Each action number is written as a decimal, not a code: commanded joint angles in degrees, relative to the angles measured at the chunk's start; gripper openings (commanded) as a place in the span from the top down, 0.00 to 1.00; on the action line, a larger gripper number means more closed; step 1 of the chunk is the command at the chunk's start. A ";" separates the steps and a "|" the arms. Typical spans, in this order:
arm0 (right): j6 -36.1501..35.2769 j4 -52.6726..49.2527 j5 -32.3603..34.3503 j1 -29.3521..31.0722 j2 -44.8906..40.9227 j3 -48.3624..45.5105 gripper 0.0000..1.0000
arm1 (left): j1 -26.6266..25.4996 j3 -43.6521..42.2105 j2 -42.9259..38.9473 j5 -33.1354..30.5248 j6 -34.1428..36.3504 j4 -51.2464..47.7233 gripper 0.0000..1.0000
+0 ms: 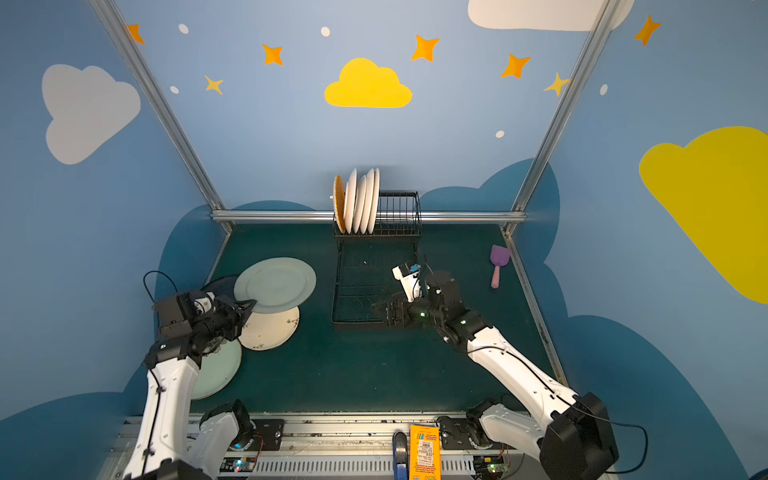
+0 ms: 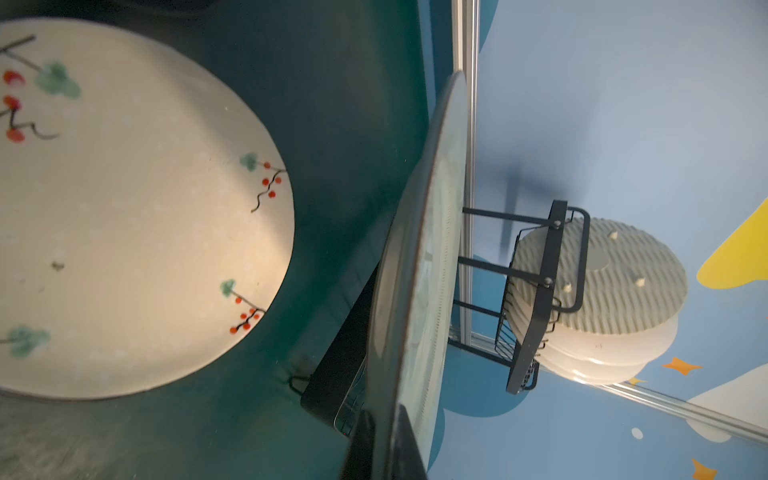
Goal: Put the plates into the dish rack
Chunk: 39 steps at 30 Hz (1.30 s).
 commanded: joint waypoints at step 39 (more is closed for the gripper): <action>-71.18 19.23 49.16 34.71 44.48 30.95 0.32 | -5.36 5.54 -6.31 6.39 5.11 -7.47 0.96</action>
